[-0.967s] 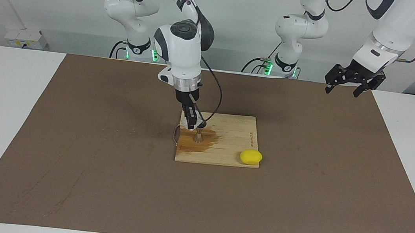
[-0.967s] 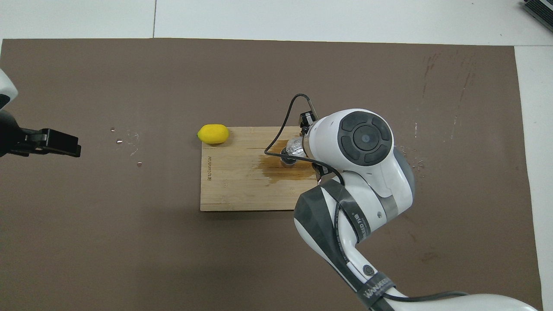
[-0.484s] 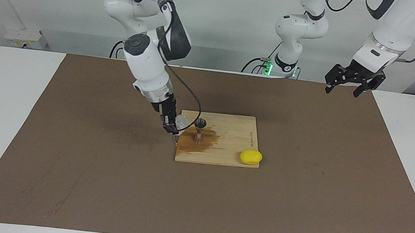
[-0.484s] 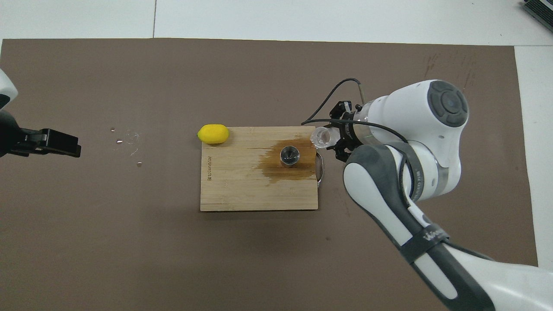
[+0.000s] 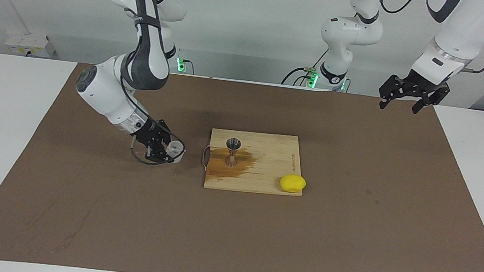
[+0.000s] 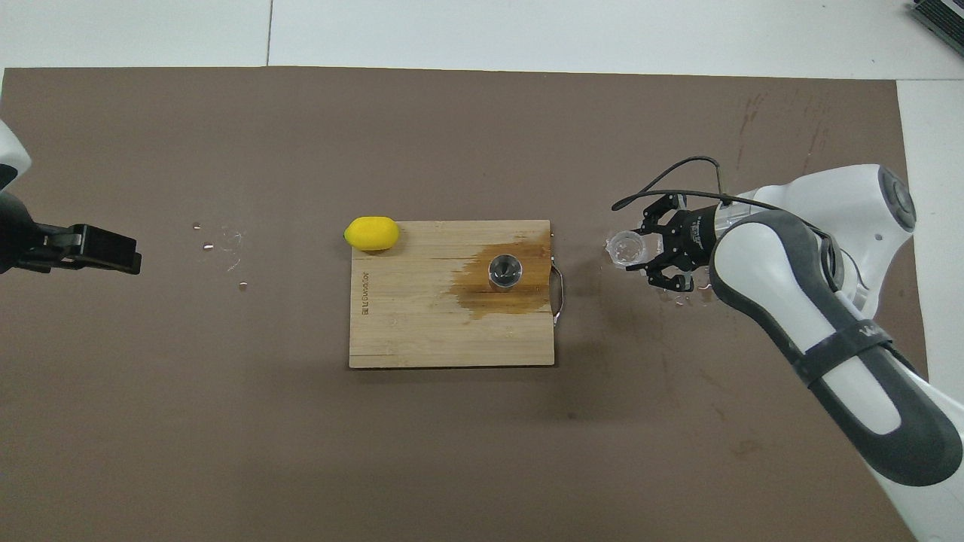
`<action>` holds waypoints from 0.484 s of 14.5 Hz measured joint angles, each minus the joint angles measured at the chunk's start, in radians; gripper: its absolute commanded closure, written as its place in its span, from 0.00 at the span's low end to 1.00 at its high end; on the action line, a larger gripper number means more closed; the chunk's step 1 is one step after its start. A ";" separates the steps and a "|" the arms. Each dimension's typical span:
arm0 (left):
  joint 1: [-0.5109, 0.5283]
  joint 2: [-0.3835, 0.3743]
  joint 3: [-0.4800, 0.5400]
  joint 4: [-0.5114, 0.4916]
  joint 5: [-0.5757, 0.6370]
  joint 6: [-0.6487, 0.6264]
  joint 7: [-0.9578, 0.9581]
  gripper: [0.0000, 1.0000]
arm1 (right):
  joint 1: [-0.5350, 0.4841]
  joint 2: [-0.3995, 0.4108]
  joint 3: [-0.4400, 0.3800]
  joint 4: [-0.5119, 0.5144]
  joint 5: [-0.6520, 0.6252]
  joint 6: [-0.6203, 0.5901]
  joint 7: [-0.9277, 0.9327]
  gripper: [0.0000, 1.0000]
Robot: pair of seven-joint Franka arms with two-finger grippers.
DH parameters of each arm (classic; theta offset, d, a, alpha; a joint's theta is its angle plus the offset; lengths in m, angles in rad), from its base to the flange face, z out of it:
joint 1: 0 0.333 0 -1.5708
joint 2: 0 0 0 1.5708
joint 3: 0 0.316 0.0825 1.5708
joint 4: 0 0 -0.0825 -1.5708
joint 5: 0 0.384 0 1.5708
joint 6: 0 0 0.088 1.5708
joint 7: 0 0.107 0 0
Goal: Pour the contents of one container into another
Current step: 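Carry the glass cup back with the right gripper and lower it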
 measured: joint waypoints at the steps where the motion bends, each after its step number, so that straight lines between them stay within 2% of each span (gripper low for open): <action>1: 0.000 0.000 0.000 0.000 0.000 0.000 0.000 0.00 | -0.020 0.002 0.000 -0.018 0.032 0.000 -0.054 1.00; 4: 0.000 0.000 0.000 0.000 0.000 0.000 0.000 0.00 | -0.071 0.027 0.000 -0.047 0.109 -0.006 -0.174 1.00; 7: 0.000 0.000 0.000 0.000 0.000 0.000 0.000 0.00 | -0.089 0.057 0.000 -0.057 0.152 -0.012 -0.218 1.00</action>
